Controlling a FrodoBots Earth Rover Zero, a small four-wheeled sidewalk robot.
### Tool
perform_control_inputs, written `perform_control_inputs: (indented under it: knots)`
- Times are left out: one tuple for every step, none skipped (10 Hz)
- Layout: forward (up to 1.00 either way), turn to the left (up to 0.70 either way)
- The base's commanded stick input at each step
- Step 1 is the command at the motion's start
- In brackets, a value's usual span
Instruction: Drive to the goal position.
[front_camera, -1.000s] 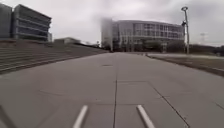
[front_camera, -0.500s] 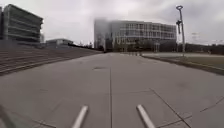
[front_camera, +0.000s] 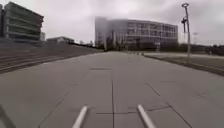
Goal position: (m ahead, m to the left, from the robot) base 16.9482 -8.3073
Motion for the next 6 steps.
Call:
perform_control_inputs:
  knots:
    - [1.0,0.0]
    - [1.0,0.0]
    - [1.0,0.0]
    - [1.0,0.0]
    - [1.0,0.0]
    - [1.0,0.0]
